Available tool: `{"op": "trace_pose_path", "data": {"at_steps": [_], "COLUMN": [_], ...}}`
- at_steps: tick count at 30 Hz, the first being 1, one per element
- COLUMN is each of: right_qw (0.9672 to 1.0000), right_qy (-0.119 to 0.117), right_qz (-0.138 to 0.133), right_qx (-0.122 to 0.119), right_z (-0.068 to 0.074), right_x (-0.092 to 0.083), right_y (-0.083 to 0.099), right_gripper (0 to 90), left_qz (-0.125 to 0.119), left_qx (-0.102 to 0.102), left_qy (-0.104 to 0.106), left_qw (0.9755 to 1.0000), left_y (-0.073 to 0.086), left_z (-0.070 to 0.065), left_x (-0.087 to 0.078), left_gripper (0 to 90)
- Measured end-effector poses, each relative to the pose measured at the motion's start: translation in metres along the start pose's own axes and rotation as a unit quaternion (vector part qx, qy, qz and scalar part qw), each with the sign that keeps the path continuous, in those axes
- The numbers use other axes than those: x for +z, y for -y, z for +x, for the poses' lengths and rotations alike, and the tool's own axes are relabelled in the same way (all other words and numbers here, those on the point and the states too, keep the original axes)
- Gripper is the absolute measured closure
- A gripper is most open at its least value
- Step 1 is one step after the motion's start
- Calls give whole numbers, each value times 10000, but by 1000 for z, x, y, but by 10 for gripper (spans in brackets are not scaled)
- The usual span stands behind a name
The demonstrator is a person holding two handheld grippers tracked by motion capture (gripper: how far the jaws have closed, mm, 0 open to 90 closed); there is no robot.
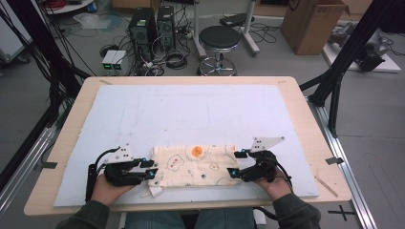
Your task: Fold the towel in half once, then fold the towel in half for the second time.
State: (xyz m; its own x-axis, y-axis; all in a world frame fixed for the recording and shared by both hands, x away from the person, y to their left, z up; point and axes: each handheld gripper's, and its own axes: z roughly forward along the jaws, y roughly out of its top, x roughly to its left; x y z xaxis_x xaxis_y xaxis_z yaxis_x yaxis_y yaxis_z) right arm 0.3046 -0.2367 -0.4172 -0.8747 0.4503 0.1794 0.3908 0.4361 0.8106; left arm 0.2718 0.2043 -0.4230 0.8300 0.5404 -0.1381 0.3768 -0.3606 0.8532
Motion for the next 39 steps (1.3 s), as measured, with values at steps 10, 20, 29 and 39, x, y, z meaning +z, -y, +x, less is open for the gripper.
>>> {"op": "trace_pose_path", "data": {"at_steps": [10,20,29,39], "right_qw": [9997,9996,9997,9990], "right_qy": [215,258,242,414], "right_qz": [-10,48,95,151], "right_qx": [-95,-99,-47,-12], "right_z": [-4,-2,-8,-26], "right_x": [5,8,12,10], "right_y": [-13,-9,-11,-21], "right_gripper": [183,185,186,203], "left_qz": [-193,-116,-90,-91], "left_qx": [-67,-26,-24,-201], "left_qy": [-4,-70,-116,-310], "left_qw": [9998,9999,9999,9993], "left_y": [-17,-17,-17,-27], "left_z": [-1,-4,-3,10], "left_x": [1,2,4,6], "left_gripper": [534,500,491,482]}}
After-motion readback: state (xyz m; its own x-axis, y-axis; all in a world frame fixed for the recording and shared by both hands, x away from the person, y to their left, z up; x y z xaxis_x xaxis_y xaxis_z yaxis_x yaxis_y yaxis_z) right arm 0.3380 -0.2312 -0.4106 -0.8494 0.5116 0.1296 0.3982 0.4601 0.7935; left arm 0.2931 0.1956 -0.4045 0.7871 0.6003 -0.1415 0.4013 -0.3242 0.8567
